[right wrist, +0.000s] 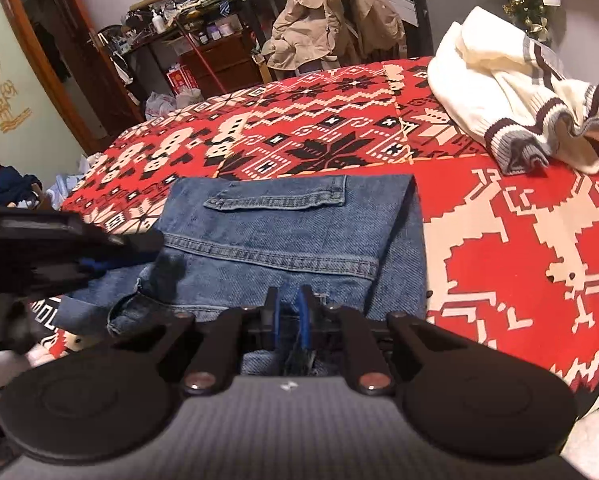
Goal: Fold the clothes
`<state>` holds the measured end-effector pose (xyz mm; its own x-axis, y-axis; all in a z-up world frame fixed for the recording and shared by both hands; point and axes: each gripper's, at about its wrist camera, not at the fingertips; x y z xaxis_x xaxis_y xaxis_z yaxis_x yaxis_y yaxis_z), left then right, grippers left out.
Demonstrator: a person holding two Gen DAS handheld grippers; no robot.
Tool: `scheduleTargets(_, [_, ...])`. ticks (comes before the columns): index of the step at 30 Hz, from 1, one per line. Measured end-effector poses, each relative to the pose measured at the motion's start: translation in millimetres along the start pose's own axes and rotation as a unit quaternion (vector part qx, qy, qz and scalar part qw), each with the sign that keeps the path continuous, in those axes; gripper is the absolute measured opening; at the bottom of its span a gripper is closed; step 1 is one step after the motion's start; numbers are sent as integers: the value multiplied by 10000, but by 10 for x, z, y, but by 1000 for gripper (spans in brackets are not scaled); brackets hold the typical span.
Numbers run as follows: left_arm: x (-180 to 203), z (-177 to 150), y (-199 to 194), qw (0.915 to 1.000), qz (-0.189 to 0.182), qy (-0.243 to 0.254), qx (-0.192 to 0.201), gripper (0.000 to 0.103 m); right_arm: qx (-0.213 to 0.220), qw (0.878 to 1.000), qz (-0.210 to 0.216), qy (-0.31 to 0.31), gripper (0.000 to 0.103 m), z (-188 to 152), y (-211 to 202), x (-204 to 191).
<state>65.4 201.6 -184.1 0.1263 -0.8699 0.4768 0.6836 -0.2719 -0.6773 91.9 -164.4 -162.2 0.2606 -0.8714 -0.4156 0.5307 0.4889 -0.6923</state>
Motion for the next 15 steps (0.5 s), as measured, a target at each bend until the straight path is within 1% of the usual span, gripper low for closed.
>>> scheduleTargets(5, [-80, -91, -8, 9999, -35, -147, -72, 3, 37, 10000, 7, -56, 11, -24, 12, 18])
scheduleTargets(8, [-52, -234, -23, 9998, 53, 53, -205, 3, 48, 10000, 34, -42, 11, -26, 14, 27])
scheduleTargets(9, [-31, -265, -49, 9997, 111, 139, -140, 3, 46, 10000, 51, -31, 11, -24, 14, 35])
scheduleTargets(11, [1, -264, -83, 9996, 200, 156, -107, 3, 48, 10000, 79, -19, 11, -25, 15, 47])
scheduleTargets(14, [68, -206, -139, 9996, 175, 232, 7, 1, 76, 9999, 88, -32, 11, -36, 16, 51])
scheduleTargets(15, [88, -133, -139, 9996, 154, 233, 65, 1, 87, 9999, 87, -39, 11, -40, 17, 51])
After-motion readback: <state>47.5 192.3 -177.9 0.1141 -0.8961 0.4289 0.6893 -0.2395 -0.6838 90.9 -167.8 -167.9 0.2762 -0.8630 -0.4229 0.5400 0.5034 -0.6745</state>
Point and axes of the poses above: each gripper's, at about its wrist camera, not at the fingertips, and y roughly the way its jaws point, x to its right, z to its top, and after that the axes turned 10 degrees about y, right-handed
